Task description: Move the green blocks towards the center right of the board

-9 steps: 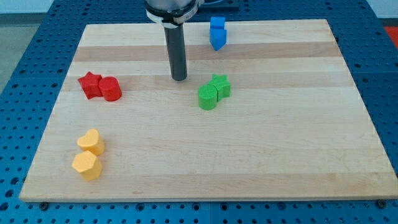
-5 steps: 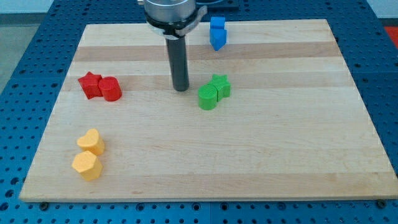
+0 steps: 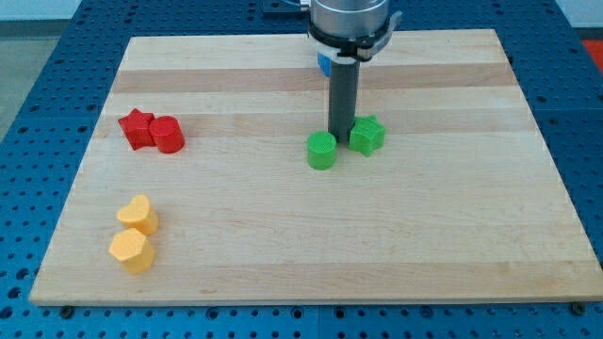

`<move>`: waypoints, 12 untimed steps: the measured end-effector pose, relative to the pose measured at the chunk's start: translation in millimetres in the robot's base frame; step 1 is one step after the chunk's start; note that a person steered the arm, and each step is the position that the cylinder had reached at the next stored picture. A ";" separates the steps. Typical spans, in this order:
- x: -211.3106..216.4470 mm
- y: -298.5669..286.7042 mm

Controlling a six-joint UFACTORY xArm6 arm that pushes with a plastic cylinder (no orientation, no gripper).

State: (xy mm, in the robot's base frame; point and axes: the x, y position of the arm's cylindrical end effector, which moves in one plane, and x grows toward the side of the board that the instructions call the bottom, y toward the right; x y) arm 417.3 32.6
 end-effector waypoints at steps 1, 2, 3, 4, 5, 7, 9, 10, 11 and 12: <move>9.8 0.0; 8.8 8.0; 7.9 55.7; 7.4 101.9; 0.7 132.3; -4.2 78.1; -5.6 -68.8; 4.3 -76.5; 36.1 -76.8; 36.1 -76.8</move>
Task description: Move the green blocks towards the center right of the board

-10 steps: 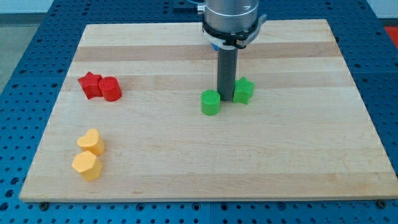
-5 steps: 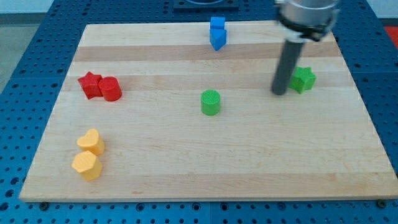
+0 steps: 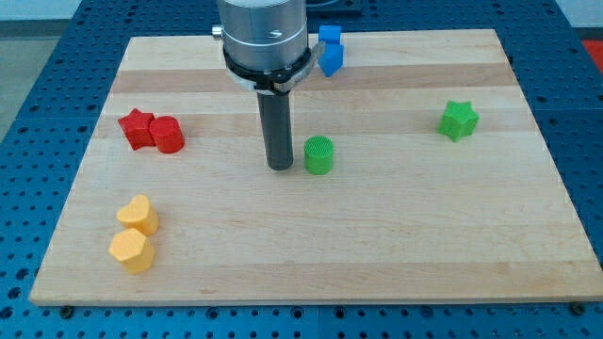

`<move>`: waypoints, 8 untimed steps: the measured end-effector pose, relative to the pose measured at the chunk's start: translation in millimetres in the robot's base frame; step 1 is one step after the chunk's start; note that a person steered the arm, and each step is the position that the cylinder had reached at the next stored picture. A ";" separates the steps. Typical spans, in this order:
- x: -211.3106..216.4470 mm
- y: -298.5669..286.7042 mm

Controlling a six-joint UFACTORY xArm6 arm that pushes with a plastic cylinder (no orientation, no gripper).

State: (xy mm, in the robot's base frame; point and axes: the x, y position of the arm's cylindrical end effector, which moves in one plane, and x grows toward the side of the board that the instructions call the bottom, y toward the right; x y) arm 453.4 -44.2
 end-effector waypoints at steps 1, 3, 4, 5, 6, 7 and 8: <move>0.0 16.7; -1.4 87.0; -23.6 100.1; -31.6 100.1; -31.6 101.0; -31.6 126.8; -31.6 155.3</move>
State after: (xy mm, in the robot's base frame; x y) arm 421.8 111.1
